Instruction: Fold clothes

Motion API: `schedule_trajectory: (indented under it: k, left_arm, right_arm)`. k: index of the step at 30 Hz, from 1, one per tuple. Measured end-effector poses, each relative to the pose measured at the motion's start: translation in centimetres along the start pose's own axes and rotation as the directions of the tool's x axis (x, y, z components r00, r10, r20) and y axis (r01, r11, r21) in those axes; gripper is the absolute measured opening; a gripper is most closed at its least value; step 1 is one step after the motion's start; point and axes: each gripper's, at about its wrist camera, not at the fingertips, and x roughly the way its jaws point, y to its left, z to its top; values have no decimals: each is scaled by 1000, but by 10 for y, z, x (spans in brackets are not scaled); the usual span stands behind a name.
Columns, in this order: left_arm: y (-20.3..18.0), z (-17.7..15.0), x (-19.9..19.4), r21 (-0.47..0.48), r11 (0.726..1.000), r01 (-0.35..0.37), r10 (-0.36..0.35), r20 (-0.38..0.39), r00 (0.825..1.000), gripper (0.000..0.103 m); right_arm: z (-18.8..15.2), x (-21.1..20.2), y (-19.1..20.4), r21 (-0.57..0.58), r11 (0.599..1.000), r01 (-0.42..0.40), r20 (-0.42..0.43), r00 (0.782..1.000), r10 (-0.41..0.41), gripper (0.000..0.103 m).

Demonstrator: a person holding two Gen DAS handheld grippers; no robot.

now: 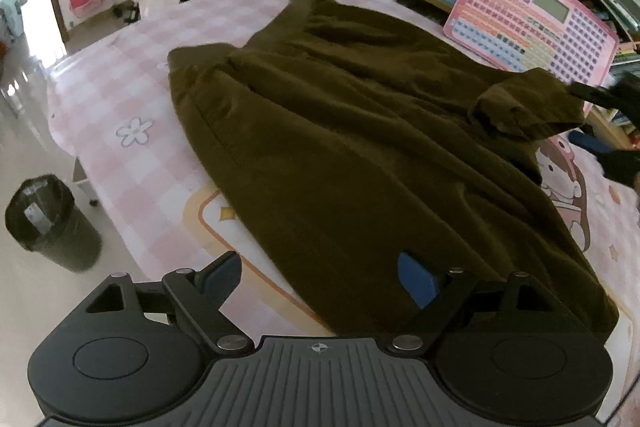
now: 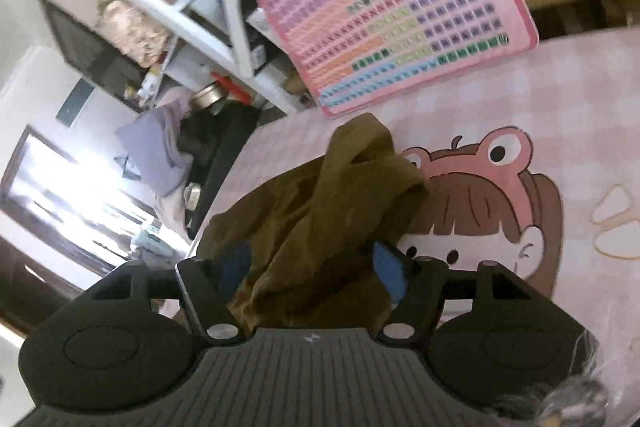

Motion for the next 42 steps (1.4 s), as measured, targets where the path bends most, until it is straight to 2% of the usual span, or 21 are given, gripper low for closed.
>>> schedule_trajectory:
  k: [1,2,3,4,6,8,9,11,12,13,14,15,16,21,25,29,31,33,37,39,42]
  left_arm:
    - [-1,0,-1,2,1000,-3,3,5,1000,88]
    - [0,1,-2,-2,1000,-6,6,8,1000,88]
    - [1,1,-3,-5,1000,-10,10,10,1000,88]
    - [2,1,-5,-10,1000,-15,15,12,1000,88]
    - [5,1,-7,-23,999,-27,28,17,999,88]
    - [9,0,-7,-38,999,-38,38,16,999,88]
    - [10,-1,-7,-44,998,-41,42,14,999,88]
    - [10,-2,-7,-46,998,-41,41,8,999,88]
    - [10,-3,-7,-44,998,-38,38,5,999,88]
    - [8,-3,-7,-37,999,-32,32,5,999,88]
    - [6,-3,-7,-27,999,-26,26,7,1000,88]
    - [4,-3,-8,-14,1000,-20,20,10,1000,88]
    - [2,-3,-9,0,1000,-15,15,14,1000,88]
    - [1,-4,-7,7,1000,-12,12,8,1000,88]
    - [-1,-4,-5,12,1000,-1,1,0,1000,88]
    - [-9,-5,-6,40,999,18,-18,7,1000,88]
    - [-10,-6,-7,50,998,22,-23,9,1000,88]
    - [-9,-7,-10,52,998,20,-21,16,1000,88]
    - [2,-11,-18,14,1000,4,-5,36,999,88]
    - [8,-12,-17,-18,1000,-1,2,27,1000,88]
    - [11,-13,-19,-30,1000,-1,2,33,999,88]
  right_arm:
    - [3,3,-2,7,1000,3,7,1000,-3,60]
    - [8,5,-2,4,1000,-2,2,1000,2,40]
    - [13,5,0,-2,1000,-11,-6,1000,11,10]
    - [18,6,1,-7,1000,-20,-15,1000,20,5]
    - [33,-2,4,-11,997,-71,-9,997,71,5]
    - [59,-25,-3,57,990,-129,87,988,124,5]
    - [73,-40,-11,124,985,-124,163,981,103,5]
    - [98,-65,-28,233,968,-89,304,953,15,6]
    - [108,-71,-32,233,972,-21,345,936,-63,13]
    - [116,-71,-33,201,977,76,343,929,-142,50]
    - [123,-68,-33,157,972,177,329,918,-221,72]
    - [126,-64,-35,118,958,260,302,910,-284,72]
    - [124,-63,-39,103,950,296,277,908,-313,63]
    - [89,-74,-61,80,917,390,193,897,-398,62]
    - [44,-76,-63,25,864,504,119,856,-503,47]
    - [3,-64,-48,-123,810,573,106,819,-563,41]
    - [-10,-55,-42,-198,773,602,109,798,-593,24]
    - [-14,-44,-41,-266,736,622,112,779,-617,20]
    - [-13,-53,-34,-271,669,692,215,721,-659,20]
    - [-12,-46,-42,-282,664,692,164,717,-677,27]
    - [-12,-50,-44,-258,664,701,170,710,-683,34]
